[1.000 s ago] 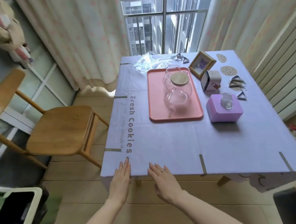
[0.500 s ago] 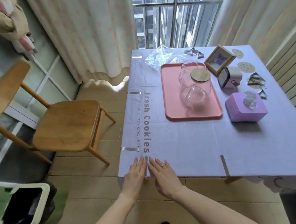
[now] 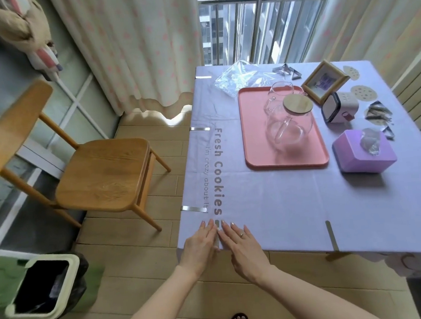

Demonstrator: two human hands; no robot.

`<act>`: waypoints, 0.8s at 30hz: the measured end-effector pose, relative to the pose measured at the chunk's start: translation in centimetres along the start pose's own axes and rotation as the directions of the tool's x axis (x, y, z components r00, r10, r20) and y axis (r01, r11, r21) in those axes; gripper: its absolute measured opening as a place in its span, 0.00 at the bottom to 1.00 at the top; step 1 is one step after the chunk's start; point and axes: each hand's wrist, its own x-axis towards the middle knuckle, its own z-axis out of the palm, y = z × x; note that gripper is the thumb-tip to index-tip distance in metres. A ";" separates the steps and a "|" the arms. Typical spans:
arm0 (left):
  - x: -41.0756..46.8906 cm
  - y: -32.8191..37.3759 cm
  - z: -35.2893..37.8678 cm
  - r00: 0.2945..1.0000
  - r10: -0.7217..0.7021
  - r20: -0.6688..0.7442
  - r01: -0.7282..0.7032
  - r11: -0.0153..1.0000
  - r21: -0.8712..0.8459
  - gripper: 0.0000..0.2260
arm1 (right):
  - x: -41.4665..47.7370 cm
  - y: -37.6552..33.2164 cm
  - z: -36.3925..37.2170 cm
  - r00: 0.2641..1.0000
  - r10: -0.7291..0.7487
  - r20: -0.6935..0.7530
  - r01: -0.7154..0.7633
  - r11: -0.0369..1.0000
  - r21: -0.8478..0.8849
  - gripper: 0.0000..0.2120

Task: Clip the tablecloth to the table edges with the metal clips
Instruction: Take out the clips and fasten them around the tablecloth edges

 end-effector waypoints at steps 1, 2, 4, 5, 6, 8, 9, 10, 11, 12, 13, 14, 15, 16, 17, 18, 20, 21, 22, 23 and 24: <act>0.0 -0.8 -0.4 0.999 -0.001 -0.040 -0.002 0.996 -0.087 0.31 | 0.1 0.1 0.2 1.000 0.002 0.004 -0.002 1.000 0.011 0.45; -0.1 -1.8 -0.6 0.994 -0.087 -0.070 0.071 0.975 -0.210 0.32 | 0.2 0.1 0.0 1.000 0.014 0.019 -0.014 0.999 0.029 0.44; 0.4 -3.7 -1.1 0.943 -0.304 -0.137 0.241 0.906 -0.347 0.35 | 0.3 0.0 -0.7 0.999 0.027 0.031 -0.029 0.998 0.050 0.42; 0.8 -4.3 -1.6 0.885 -0.446 -0.138 0.353 0.832 -0.428 0.37 | 0.2 0.1 -0.8 0.999 0.011 0.035 -0.014 0.997 0.073 0.40; 1.3 -4.5 -2.0 0.818 -0.574 -0.030 0.483 0.714 -0.507 0.39 | 0.2 0.1 -1.0 0.999 -0.012 0.041 0.009 0.996 0.085 0.38; 2.2 -4.7 -2.1 0.748 -0.643 0.165 0.607 0.563 -0.560 0.37 | 0.3 0.4 -1.0 0.998 -0.039 0.057 0.034 0.996 0.077 0.35; 2.5 -4.6 -2.0 0.770 -0.605 0.203 0.597 0.569 -0.566 0.34 | 0.4 0.5 -0.9 0.998 -0.036 0.051 0.032 0.996 0.081 0.35; 2.6 -4.5 -1.9 0.791 -0.577 0.203 0.574 0.586 -0.572 0.29 | 0.4 0.6 -0.9 0.999 -0.035 0.037 0.032 0.996 0.088 0.35; 2.6 -4.5 -1.6 0.795 -0.573 0.199 0.568 0.586 -0.578 0.27 | 0.5 0.6 -0.8 0.999 -0.034 0.036 0.030 0.994 0.105 0.35; 2.5 -4.3 -1.6 0.787 -0.586 0.194 0.573 0.576 -0.583 0.26 | 0.5 0.6 -0.9 0.998 -0.036 0.042 0.031 0.993 0.116 0.35; 2.4 -4.2 -1.4 0.775 -0.605 0.184 0.581 0.565 -0.586 0.27 | 0.5 0.6 -1.0 0.998 -0.045 0.041 0.040 0.992 0.121 0.35; 2.4 -4.2 -1.3 0.765 -0.622 0.168 0.585 0.561 -0.585 0.28 | 0.5 0.7 -1.1 0.998 -0.048 0.042 0.043 0.991 0.124 0.35; 2.4 -4.1 -1.1 0.760 -0.630 0.159 0.586 0.559 -0.587 0.29 | 0.5 0.8 -1.0 0.998 -0.047 0.038 0.042 0.991 0.128 0.35; 2.3 -4.1 -1.0 0.762 -0.629 0.154 0.582 0.561 -0.588 0.30 | 0.6 0.9 -0.9 0.998 -0.044 0.038 0.039 0.991 0.131 0.35; 2.3 -4.2 -0.7 0.762 -0.628 0.154 0.582 0.561 -0.589 0.31 | 0.6 0.9 -0.9 0.998 -0.044 0.036 0.039 0.990 0.135 0.35; 2.3 -4.3 -0.5 0.760 -0.630 0.158 0.586 0.561 -0.585 0.31 | 0.5 0.8 -0.8 0.998 -0.044 0.041 0.038 0.990 0.135 0.35; 2.4 -4.5 -0.4 0.758 -0.633 0.158 0.592 0.565 -0.575 0.31 | 0.5 0.7 -0.8 0.998 -0.045 0.035 0.040 0.990 0.139 0.35; 2.4 -4.6 -0.4 0.761 -0.629 0.157 0.590 0.571 -0.571 0.30 | 0.5 0.7 -0.8 0.999 -0.043 0.028 0.039 0.990 0.134 0.35; 2.5 -4.7 -0.3 0.765 -0.625 0.156 0.588 0.579 -0.565 0.30 | 0.5 0.7 -0.9 0.999 -0.043 0.026 0.039 0.991 0.128 0.35; 2.6 -4.7 -0.2 0.766 -0.623 0.161 0.591 0.583 -0.557 0.30 | 0.5 0.8 -0.8 0.999 -0.046 0.024 0.043 0.991 0.127 0.35; 2.6 -4.7 -0.2 0.764 -0.622 0.168 0.598 0.588 -0.545 0.30 | 0.5 0.8 -0.8 0.998 -0.051 0.026 0.048 0.991 0.128 0.35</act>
